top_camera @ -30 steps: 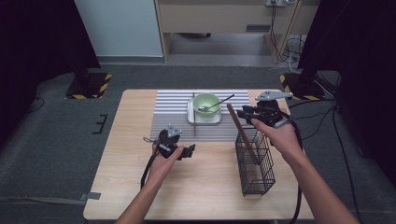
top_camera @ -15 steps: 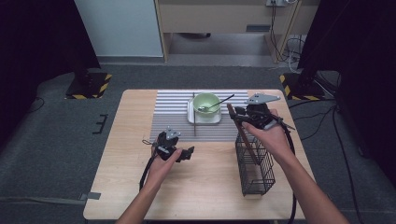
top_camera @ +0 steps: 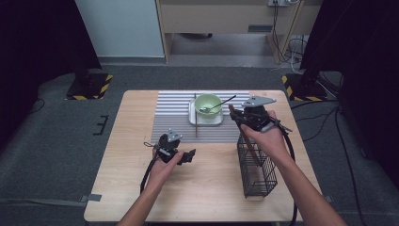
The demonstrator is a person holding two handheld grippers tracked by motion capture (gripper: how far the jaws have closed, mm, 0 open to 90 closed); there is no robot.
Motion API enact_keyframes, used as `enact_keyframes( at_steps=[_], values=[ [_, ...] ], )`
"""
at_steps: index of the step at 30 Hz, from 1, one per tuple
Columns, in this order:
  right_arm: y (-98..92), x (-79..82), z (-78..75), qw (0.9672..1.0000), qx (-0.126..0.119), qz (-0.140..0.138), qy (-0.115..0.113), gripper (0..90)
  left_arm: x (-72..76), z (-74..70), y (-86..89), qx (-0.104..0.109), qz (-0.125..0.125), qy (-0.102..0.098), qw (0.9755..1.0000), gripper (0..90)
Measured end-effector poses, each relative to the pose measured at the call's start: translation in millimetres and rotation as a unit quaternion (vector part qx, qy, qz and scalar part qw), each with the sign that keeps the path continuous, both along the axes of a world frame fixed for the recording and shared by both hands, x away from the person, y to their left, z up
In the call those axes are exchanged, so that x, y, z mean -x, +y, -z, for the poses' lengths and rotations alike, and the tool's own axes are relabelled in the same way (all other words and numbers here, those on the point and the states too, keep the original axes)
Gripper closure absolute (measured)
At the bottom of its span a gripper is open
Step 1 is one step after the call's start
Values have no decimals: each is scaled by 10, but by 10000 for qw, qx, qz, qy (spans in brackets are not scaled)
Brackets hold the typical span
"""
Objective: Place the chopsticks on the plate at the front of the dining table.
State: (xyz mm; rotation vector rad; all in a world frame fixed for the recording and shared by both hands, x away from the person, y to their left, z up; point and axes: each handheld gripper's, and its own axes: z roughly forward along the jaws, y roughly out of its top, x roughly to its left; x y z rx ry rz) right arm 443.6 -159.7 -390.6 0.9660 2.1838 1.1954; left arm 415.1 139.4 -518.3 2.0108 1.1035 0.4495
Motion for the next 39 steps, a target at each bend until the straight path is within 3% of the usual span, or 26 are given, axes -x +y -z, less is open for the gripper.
enact_keyframes(
  at_steps=[13,23,39],
  values=[
    [2,-7,15,10000,8,36,-7,820,12,54,16,-15,-12,54,10000,58],
    [-57,5,-46,9998,-175,-21,16,836,16,53,22,-1,-25,50,10000,58],
    [-228,40,-312,9975,-692,37,-131,837,18,5,18,7,-11,-19,10000,58]
  ],
)
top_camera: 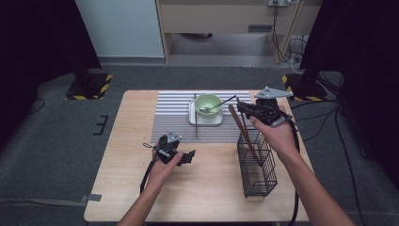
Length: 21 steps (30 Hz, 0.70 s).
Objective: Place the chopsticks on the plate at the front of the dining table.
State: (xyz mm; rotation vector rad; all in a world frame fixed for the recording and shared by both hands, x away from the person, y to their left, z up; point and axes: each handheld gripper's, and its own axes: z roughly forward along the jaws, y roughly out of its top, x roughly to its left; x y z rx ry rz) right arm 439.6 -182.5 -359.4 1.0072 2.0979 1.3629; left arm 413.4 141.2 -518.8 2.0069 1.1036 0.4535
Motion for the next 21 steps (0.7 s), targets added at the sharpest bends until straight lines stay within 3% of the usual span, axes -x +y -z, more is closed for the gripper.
enact_keyframes(
  at_steps=[12,21],
  values=[
    [-161,40,-266,9985,-515,53,-196,838,-4,-80,-63,17,44,-95,9999,58],
    [-214,16,-498,9969,-656,85,-417,838,-3,-188,-135,100,153,-225,9996,61]
  ],
)
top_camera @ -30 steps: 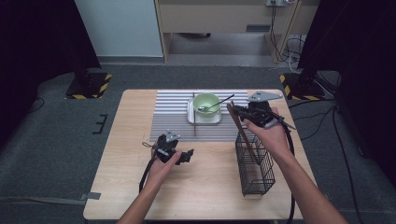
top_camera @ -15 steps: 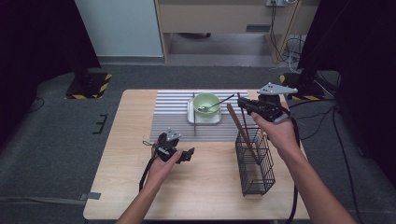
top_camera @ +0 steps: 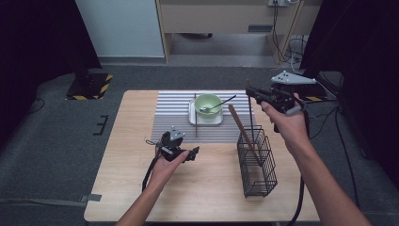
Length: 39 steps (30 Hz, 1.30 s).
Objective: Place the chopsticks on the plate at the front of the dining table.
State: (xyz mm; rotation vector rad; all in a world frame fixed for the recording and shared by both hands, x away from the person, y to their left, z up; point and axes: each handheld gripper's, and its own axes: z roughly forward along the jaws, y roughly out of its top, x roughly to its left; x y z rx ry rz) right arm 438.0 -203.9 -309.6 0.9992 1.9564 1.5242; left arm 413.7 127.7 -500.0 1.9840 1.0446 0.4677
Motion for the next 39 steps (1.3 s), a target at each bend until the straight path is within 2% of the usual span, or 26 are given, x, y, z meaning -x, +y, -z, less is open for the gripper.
enact_keyframes(
  at_steps=[5,11,15,17,22,26,32,37,39],
  values=[
    [-4,-27,-122,9998,-179,-22,-61,838,23,-77,-59,36,34,-142,9999,61],
    [-9,2,-276,9995,-230,-25,-231,838,52,-194,-100,87,17,-351,9993,74],
    [-11,9,-352,9990,-352,-14,-285,838,56,-271,-125,140,57,-422,9990,86],
    [-11,14,-400,9988,-389,-12,-313,838,70,-308,-126,196,93,-487,9986,138],
    [-10,-6,-484,9978,-558,-13,-369,839,78,-358,-133,222,149,-539,9982,119],
    [52,-39,-484,9970,-662,-1,-412,839,69,-375,-136,298,123,-557,9979,111],
    [211,-93,-437,9969,-641,18,-462,839,35,-377,-147,391,82,-554,9977,109],
    [347,-119,-394,9958,-769,-18,-492,839,-10,-376,-183,513,3,-614,9968,112],
    [398,-135,-372,9954,-820,-18,-493,839,-24,-380,-200,494,26,-646,9967,115]
  ],
)
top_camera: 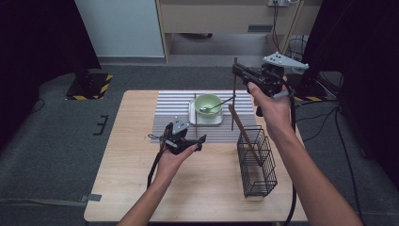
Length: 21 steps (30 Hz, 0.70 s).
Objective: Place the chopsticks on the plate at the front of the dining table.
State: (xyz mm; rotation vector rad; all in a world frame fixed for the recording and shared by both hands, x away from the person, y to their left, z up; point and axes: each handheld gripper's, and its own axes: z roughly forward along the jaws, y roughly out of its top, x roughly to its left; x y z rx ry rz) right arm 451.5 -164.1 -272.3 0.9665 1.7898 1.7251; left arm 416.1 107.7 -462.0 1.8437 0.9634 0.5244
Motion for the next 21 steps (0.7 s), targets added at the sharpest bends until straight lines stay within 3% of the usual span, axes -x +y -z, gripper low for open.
enact_keyframes(
  at_steps=[12,21],
  values=[
    [227,-75,147,9999,-97,45,57,841,30,-23,-91,321,192,-88,9993,115],
    [331,-81,311,9994,-301,-35,165,840,25,-11,-166,348,400,-158,9985,122]
  ],
)
